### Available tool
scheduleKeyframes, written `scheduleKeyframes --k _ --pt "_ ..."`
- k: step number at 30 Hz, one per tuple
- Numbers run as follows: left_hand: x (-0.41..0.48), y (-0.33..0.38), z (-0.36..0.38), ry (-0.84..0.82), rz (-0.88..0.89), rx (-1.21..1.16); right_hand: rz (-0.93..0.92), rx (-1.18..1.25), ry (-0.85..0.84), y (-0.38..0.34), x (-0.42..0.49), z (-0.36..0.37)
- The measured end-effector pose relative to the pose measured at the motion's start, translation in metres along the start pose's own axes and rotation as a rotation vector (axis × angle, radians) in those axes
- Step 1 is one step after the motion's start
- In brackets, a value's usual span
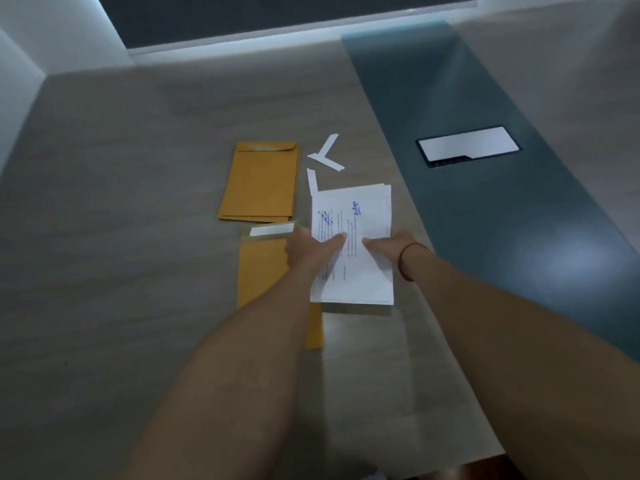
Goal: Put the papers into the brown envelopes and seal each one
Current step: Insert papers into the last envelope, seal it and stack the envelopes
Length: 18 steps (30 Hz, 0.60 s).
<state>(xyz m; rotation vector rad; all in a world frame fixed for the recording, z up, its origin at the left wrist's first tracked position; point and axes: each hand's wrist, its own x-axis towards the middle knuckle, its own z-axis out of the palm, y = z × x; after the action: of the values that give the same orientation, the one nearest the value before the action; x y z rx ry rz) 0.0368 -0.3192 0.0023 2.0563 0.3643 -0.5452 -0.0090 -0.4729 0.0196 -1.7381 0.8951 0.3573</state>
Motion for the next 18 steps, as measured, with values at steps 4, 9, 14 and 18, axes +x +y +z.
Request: scheduleKeyframes --k 4,9,14,18 --pt "0.018 0.015 -0.047 0.038 -0.043 -0.231 -0.107 0.014 -0.066 -0.046 0.001 0.040" --pt "0.045 0.013 -0.109 0.093 -0.039 -0.291 -0.194 -0.069 -0.082 -0.081 0.019 0.091" --pt "0.067 0.002 -0.133 0.214 -0.051 -0.314 -0.196 -0.253 -0.144 -0.098 0.046 0.124" --pt "0.074 -0.013 -0.132 0.366 -0.104 -0.178 -0.268 -0.174 -0.025 -0.109 0.063 0.129"
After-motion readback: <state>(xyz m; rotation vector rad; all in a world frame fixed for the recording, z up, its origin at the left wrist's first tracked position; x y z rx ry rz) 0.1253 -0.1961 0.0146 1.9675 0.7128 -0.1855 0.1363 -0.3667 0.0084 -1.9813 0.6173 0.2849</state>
